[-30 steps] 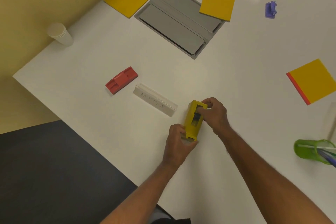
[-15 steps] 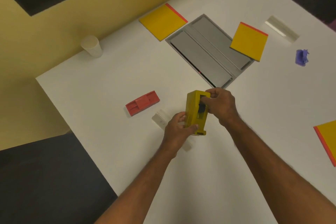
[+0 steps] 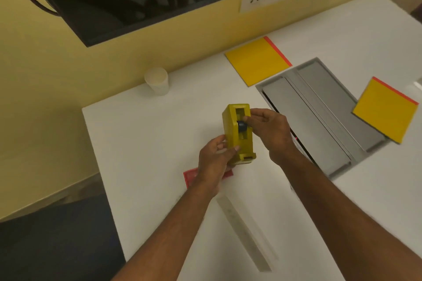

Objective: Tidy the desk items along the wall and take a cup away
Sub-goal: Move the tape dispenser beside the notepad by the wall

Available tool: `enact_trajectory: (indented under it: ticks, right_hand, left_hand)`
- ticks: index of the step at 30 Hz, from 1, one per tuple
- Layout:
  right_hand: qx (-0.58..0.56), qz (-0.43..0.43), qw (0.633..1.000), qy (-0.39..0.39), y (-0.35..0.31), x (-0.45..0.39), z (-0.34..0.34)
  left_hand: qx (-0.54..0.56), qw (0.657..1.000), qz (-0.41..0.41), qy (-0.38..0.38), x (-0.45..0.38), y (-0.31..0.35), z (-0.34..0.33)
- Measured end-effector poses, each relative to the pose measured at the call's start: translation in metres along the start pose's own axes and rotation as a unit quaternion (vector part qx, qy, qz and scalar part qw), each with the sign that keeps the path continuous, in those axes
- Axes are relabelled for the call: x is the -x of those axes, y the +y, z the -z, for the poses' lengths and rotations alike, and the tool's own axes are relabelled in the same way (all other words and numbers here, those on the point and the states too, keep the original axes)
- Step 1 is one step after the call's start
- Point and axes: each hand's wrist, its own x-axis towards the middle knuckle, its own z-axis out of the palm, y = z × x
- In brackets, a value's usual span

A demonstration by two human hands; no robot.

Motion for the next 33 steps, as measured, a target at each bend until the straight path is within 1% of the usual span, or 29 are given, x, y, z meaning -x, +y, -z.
enact_trajectory:
  ticks: [5,9,17,23,28,33]
  right_hand:
    - [-0.041,0.007,0.996,-0.076,-0.003,-0.040,-0.027]
    - [-0.053,0.000,0.991,-0.120,-0.001,-0.071,-0.049]
    - [-0.034,0.004,0.990,-0.136,-0.007,-0.120,-0.086]
    - [-0.053,-0.006,0.988,-0.147,-0.011,-0.142,-0.104]
    - [-0.057,-0.010,0.988,-0.141,-0.012,-0.157,-0.101]
    - [-0.054,-0.012,0.990,-0.127,-0.016,-0.177,-0.085]
  left_hand:
    - [0.102,0.995,0.001,-0.011,-0.051,0.033,0.012]
    - [0.111,0.994,0.004,0.003,-0.092,0.049,0.023]
    - [0.109,0.993,0.002,0.039,-0.149,0.062,0.037]
    - [0.089,0.993,-0.015,0.073,-0.172,0.071,0.043]
    - [0.075,0.994,-0.018,0.083,-0.190,0.072,0.035]
    - [0.056,0.994,-0.019,0.087,-0.209,0.077,0.011]
